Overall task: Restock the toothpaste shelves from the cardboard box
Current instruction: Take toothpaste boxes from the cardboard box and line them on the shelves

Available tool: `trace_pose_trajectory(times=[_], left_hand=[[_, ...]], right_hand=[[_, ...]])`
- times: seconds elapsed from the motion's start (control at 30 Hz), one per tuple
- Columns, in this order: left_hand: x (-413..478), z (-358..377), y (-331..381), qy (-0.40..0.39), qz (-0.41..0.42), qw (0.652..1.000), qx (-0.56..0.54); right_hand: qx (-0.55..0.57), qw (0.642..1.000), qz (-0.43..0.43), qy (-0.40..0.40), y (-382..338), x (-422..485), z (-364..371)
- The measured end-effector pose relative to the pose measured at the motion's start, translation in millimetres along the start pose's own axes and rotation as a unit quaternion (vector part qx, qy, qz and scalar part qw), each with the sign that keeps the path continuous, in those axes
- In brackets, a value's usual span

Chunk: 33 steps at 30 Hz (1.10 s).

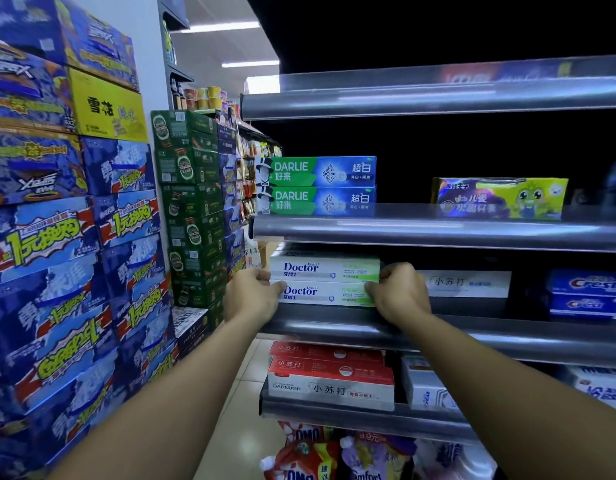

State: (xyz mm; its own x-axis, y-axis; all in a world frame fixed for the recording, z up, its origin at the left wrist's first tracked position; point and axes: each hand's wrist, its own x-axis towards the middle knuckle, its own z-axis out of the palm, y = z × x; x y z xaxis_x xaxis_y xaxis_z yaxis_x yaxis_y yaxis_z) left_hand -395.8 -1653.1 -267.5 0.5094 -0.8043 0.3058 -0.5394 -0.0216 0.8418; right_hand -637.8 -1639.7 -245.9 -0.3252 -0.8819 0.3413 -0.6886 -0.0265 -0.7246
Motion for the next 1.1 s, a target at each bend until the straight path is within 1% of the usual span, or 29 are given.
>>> trace_pose_trajectory(times=[0.1,0.2,0.23,0.3,0.37,0.4,0.47,0.53,0.57,0.63,0.7,0.77,0.83,0.9,0.93,1.0,1.07,1.1], left_hand=[[-4.5,-0.6,2.5,0.003,-0.005,1.0,0.004],[-20.9,-7.9,5.4,0.033,0.008,0.999,-0.028],[-28.8,-11.4,4.6,0.056,0.035,0.997,-0.049],[-52.7,-13.6,-0.6,0.094,0.122,0.984,-0.088],[-87.9,-5.6,-10.6,0.089,0.213,0.967,-0.112],[-105.1,-0.9,-14.9,0.078,0.245,0.959,-0.12],[-144.0,19.7,-29.5,0.031,0.268,0.953,-0.136],[-183.4,47.5,-47.9,-0.027,0.269,0.949,-0.163],[-201.5,61.0,-57.5,-0.064,0.258,0.948,-0.176],[-238.2,92.9,-79.6,-0.153,0.209,0.949,-0.18],[-272.1,123.8,-101.9,-0.231,0.155,0.949,-0.151],[-301.9,152.4,-123.2,-0.3,0.107,0.944,-0.09],[-331.6,179.6,-139.8,-0.359,0.062,0.931,-0.02],[-356.8,204.5,-150.2,-0.408,0.013,0.913,0.026],[-369.2,217.0,-152.1,-0.438,-0.009,0.898,0.043],[-389.5,242.2,-153.2,-0.486,-0.016,0.87,0.081],[-403.1,268.4,-150.6,-0.502,0.0,0.856,0.123],[-410.2,282.0,-148.0,-0.506,0.004,0.85,0.147]], right_hand=[[0.005,1.0,-0.011,-0.011,2.0,-1.7,-4.0],[0.046,0.997,-0.06,0.02,6.4,-17.6,-22.9],[0.065,0.994,-0.083,0.031,9.5,-26.4,-32.3],[0.102,0.989,-0.104,0.039,23.9,-49.4,-51.5],[0.123,0.986,-0.107,0.034,49.9,-76.9,-70.1],[0.126,0.986,-0.108,0.031,61.1,-88.3,-77.8],[0.133,0.987,-0.09,0.021,90.5,-109.7,-89.4],[0.138,0.988,-0.06,0.013,119.0,-125.0,-94.7],[0.138,0.989,-0.044,0.008,131.8,-130.5,-95.3],[0.138,0.99,-0.007,-0.01,162.5,-139.3,-92.9],[0.14,0.989,0.026,-0.029,194.2,-147.8,-90.2],[0.128,0.988,0.065,-0.05,224.7,-158.4,-86.6],[0.116,0.986,0.099,-0.063,254.9,-170.6,-83.0],[0.102,0.984,0.127,-0.067,283.7,-183.6,-81.3],[0.079,0.984,0.141,-0.071,299.2,-189.3,-81.6],[-0.03,0.983,0.153,-0.101,326.9,-197.2,-84.8],[-0.146,0.967,0.14,-0.155,343.0,-200.0,-88.4],[-0.174,0.959,0.132,-0.18,348.3,-200.2,-91.6]])
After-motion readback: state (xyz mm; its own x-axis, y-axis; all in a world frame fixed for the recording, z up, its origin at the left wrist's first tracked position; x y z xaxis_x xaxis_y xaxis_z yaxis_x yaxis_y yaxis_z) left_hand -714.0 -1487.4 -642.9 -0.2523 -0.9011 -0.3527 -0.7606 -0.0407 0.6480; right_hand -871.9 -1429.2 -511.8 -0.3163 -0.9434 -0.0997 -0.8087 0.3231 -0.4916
